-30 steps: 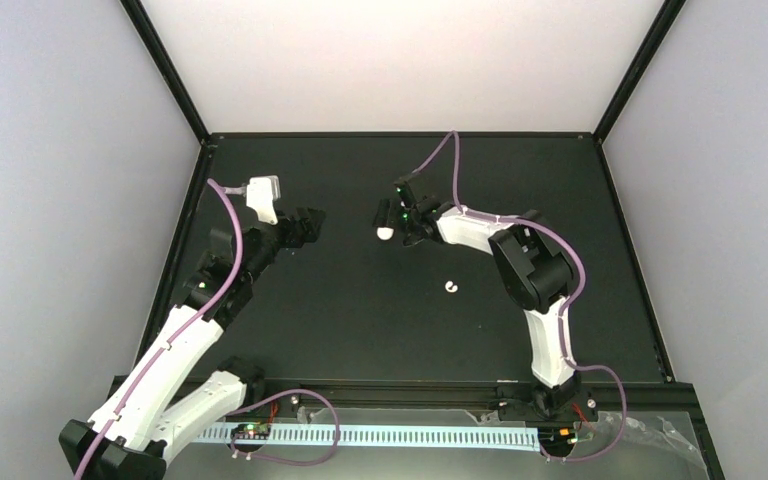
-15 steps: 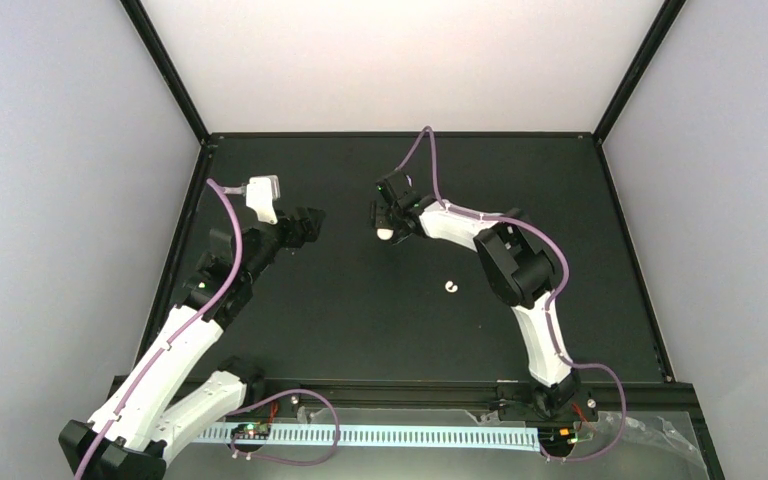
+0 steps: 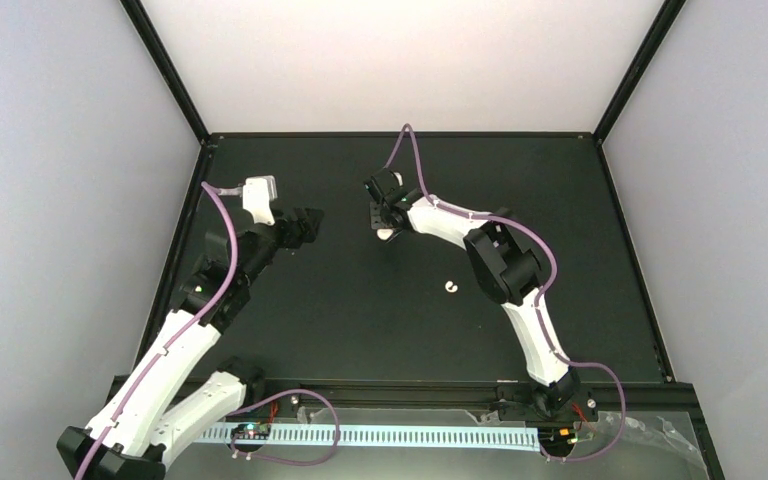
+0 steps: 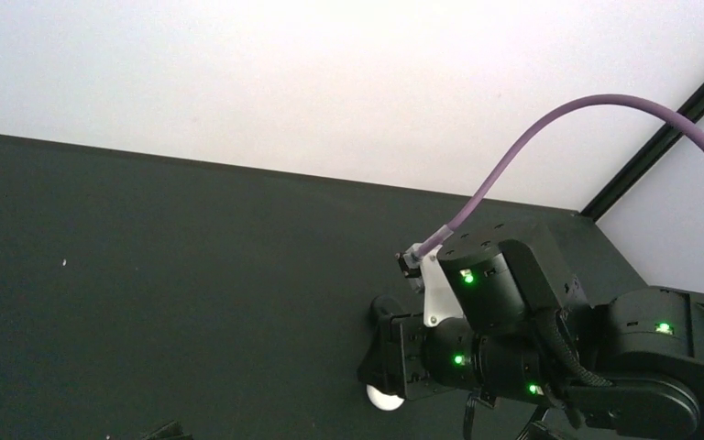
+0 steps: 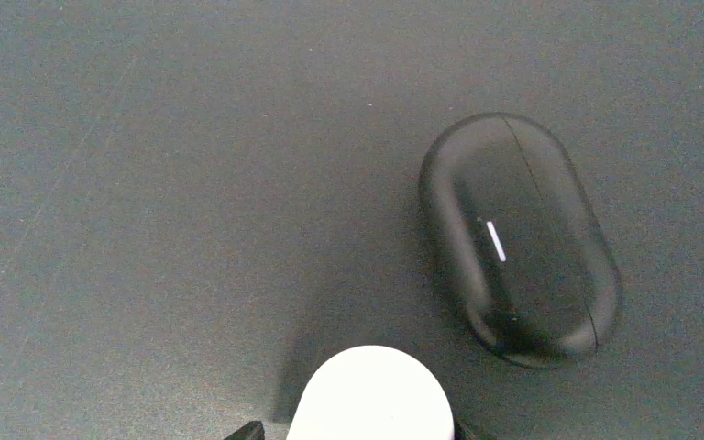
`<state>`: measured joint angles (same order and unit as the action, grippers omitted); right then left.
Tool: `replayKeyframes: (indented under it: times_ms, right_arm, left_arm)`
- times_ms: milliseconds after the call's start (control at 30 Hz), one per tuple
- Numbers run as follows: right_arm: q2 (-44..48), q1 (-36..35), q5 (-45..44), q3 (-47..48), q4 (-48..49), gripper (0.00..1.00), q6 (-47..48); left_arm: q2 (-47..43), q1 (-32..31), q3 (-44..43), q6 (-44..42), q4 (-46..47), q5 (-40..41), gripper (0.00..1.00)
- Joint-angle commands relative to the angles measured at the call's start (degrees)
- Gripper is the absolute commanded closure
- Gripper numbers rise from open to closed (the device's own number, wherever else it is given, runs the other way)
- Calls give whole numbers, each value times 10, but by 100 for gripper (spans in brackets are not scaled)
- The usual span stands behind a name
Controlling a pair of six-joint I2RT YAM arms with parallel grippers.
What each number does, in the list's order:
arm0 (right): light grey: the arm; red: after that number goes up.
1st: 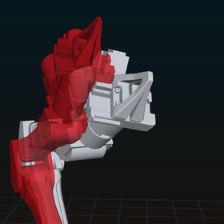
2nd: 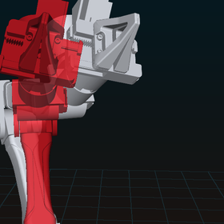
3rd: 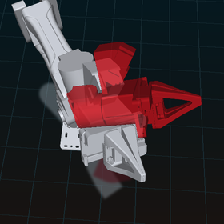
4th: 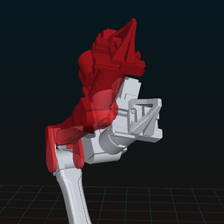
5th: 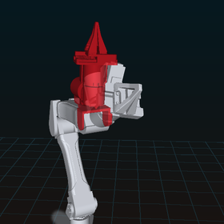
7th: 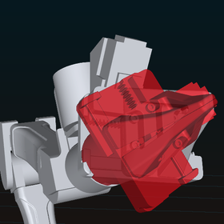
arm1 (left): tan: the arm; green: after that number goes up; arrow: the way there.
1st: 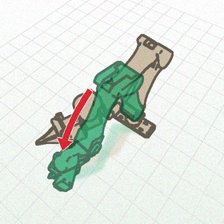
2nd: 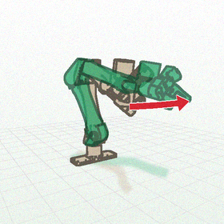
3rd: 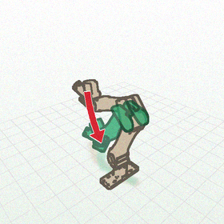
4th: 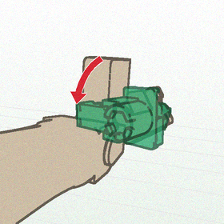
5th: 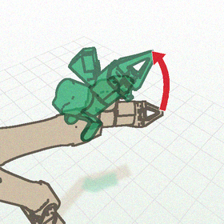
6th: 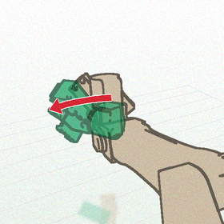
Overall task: Insert the wireless bluetooth earbuds into the charging case
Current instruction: Pick up the charging case at the center of the board.
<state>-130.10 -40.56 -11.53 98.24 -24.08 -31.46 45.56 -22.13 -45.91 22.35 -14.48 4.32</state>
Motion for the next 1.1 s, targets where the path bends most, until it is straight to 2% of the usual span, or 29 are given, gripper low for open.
replayKeyframes:
  times_ms: [0, 400, 600, 667, 733, 833, 1067]
  right_arm:
    - [-12, -11, -7, 0, -44, 48, 23]
    - [70, -39, -1, -68, -48, 54, 115]
    - [132, -51, 5, -149, -40, 57, 132]
    - [148, -51, 8, -173, -23, 52, 125]
    - [152, -51, 6, -180, -8, 43, 114]
    - [125, -50, 3, -148, -13, 34, 96]
    - [57, -19, 10, -73, -22, 32, 36]
  left_arm:
    - [-10, 0, -4, 5, 10, -5, 1]
    - [-10, 0, -2, 6, 12, -10, 1]
    - [-12, 0, -2, 8, 13, -12, 1]
    - [-12, 0, -2, 9, 14, -17, 1]
    - [-11, 0, -1, 10, 16, -20, 1]
    - [-11, 0, -1, 10, 15, -20, 1]
    - [-13, 0, -1, 6, 11, -7, 1]
